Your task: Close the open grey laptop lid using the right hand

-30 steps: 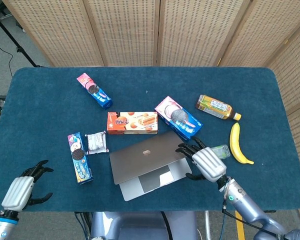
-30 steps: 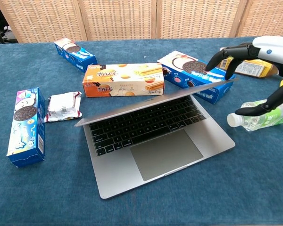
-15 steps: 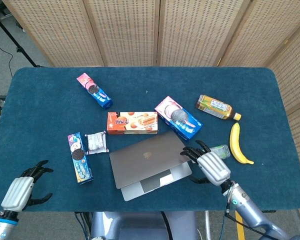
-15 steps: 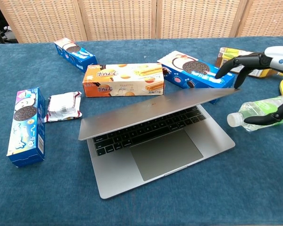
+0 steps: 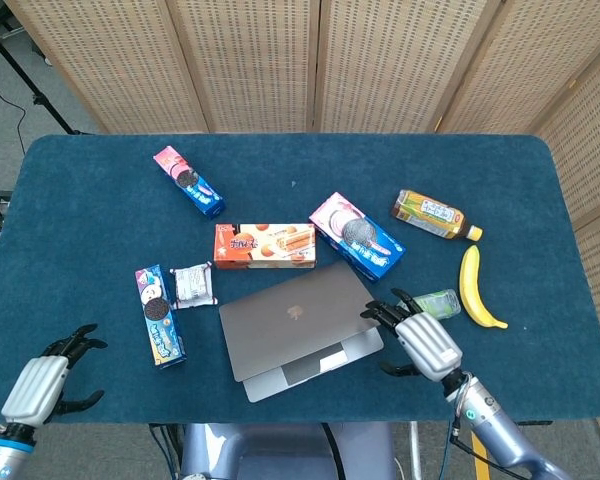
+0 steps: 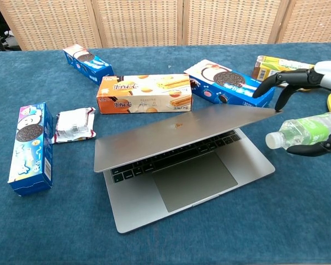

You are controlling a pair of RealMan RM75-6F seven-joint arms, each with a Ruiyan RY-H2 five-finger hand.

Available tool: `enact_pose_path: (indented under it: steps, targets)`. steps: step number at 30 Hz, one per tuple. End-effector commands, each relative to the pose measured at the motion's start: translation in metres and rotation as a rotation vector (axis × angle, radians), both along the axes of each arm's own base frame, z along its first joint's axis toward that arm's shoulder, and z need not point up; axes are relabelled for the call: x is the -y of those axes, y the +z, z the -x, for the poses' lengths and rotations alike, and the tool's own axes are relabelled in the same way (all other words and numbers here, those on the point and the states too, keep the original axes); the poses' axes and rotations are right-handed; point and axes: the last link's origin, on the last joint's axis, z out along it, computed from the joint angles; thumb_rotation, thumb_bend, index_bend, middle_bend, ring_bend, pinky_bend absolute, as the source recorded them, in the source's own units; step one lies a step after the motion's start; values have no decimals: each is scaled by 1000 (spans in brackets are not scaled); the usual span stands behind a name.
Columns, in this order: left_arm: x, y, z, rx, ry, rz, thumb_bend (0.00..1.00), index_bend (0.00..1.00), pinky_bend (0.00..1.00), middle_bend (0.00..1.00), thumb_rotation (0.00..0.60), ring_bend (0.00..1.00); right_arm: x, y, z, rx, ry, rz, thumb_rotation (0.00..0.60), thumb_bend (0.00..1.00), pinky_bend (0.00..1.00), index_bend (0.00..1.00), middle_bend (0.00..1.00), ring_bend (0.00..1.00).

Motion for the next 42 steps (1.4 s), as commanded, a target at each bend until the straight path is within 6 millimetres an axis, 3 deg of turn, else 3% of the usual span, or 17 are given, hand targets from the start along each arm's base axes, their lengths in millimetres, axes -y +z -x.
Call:
enact_pose_path:
  steps: [1,11,42]
  targets:
    - [2,5,-1,-5,8,16,198,307,200,172,600,221,-3,-1,-4,11,13,-10,600,237,59,209,189,336]
    - [9,13,-1,8,-1,2,197,307,200,173,600,222,-9,-8,-4,25,10,-38,600,237,59,208,189,336]
    - [22,10,11,6,45,43,197,307,200,173,600,222,-25,-31,12,68,-54,-100,600,237,59,201,178,336]
